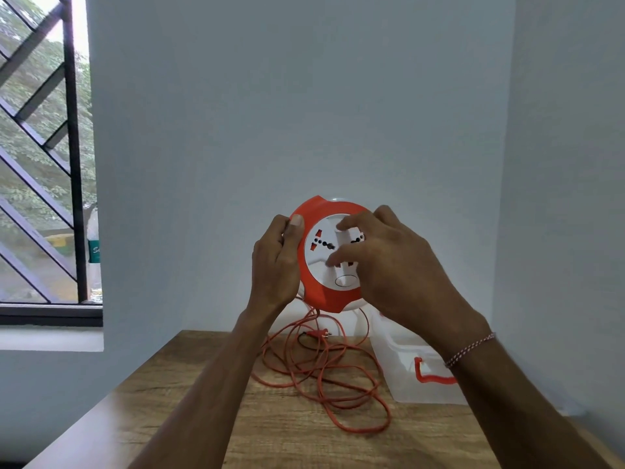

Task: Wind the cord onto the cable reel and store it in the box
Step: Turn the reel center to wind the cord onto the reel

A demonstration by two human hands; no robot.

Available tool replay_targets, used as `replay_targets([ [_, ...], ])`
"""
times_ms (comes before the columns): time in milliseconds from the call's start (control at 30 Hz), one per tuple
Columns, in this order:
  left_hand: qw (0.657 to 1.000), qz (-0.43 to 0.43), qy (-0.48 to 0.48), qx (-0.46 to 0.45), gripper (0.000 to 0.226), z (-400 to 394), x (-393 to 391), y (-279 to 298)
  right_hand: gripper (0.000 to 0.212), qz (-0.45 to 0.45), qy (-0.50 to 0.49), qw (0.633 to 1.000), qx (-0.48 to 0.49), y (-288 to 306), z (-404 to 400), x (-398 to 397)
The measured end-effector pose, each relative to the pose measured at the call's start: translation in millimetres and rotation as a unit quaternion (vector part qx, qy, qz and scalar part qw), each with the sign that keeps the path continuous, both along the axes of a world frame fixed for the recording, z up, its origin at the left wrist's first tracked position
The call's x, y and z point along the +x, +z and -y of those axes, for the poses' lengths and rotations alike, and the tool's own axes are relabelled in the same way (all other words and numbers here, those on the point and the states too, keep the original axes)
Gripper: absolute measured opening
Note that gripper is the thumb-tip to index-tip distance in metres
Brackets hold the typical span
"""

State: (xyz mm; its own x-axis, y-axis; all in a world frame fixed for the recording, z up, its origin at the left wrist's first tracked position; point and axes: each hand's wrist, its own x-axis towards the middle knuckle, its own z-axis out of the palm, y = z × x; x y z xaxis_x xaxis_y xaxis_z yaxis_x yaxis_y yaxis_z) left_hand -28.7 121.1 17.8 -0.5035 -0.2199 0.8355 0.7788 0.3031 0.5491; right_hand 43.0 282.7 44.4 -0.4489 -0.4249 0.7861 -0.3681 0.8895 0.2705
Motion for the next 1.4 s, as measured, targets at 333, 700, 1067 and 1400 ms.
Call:
replay_targets([
  [333,1.000,-0.004,0.000,-0.005,0.024,-1.1,1.6,1.2,0.063,0.017,-0.051,0.999,0.008,-8.2,6.7,-3.3],
  [700,1.000,0.000,-0.006,-0.003,0.034,0.7,2.9,1.7,0.066,-0.038,-0.024,0.992,-0.121,-12.3,4.4,-14.3],
  [1067,1.000,0.001,0.005,0.009,0.028,1.6,5.2,4.6,0.039,-0.034,0.057,0.998,0.009,-2.0,-3.9,-7.9],
  [1400,1.000,0.001,-0.001,0.003,0.033,0.9,4.2,3.5,0.066,-0.025,-0.021,0.999,0.016,-8.5,0.3,-10.8],
])
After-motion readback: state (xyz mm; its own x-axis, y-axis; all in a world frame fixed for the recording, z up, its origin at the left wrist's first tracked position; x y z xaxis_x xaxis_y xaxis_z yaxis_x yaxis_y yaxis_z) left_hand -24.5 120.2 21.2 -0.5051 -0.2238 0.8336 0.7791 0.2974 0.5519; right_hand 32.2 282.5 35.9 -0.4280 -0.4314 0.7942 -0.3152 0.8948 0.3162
